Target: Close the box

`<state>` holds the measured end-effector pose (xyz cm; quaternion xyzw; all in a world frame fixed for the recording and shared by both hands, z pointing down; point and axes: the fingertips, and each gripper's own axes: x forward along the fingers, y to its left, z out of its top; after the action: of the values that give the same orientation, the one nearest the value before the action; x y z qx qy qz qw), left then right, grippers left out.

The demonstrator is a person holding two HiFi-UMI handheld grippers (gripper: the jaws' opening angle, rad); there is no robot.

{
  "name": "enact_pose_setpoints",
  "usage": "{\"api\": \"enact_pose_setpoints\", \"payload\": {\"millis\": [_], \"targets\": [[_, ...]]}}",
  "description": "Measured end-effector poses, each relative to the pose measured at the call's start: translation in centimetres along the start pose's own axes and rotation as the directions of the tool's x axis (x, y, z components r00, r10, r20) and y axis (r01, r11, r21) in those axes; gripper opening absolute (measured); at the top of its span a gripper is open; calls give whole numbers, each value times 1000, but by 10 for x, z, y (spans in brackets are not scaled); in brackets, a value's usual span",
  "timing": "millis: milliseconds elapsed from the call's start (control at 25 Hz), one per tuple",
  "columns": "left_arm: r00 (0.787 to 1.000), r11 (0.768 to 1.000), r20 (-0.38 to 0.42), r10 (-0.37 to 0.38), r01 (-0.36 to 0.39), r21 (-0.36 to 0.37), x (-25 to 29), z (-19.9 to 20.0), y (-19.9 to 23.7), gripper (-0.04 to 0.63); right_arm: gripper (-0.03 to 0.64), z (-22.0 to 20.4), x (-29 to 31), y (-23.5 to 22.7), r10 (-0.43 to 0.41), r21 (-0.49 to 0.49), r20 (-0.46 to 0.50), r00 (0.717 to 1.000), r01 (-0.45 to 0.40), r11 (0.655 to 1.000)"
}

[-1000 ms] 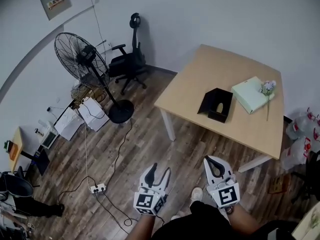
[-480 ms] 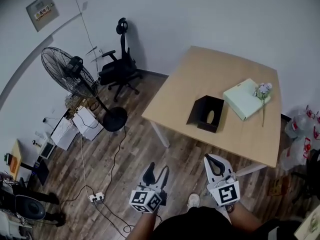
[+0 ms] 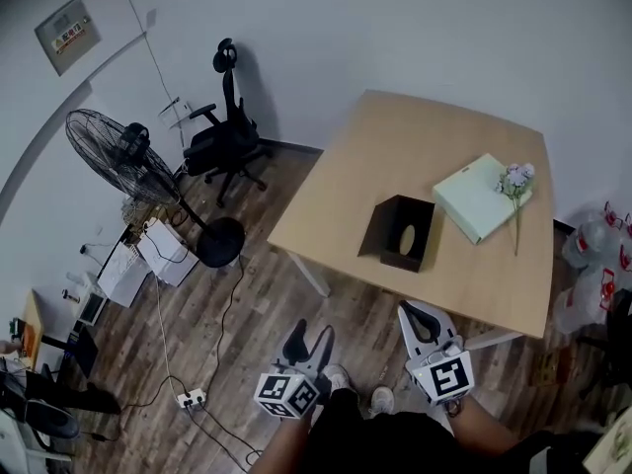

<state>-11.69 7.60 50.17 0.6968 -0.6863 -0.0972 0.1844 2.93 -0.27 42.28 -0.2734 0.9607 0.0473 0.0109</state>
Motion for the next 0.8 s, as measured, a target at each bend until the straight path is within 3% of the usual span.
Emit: {"api": "enact_pose_setpoints", "payload": {"millis": [280,520,640,800], "targets": [[997,992,-17,-71,69,-107,43,1,18,282,14,-3,32,-20,-41,-49,0,999,41,998],[986,961,-36,-162,149,-234,91,6,29,281,14,-14,66,-42,-101,-54,-45,994,98,994],[980,929,-56,-192,163,-331,116,-1,41,281,12,-24,83,-54,-134,-52,-73,988,131,990],[971,857,-89,-220,149,-494,141,-21,55,281,12,-32,100,-65,-158,-61,-90,983,153,986]]}}
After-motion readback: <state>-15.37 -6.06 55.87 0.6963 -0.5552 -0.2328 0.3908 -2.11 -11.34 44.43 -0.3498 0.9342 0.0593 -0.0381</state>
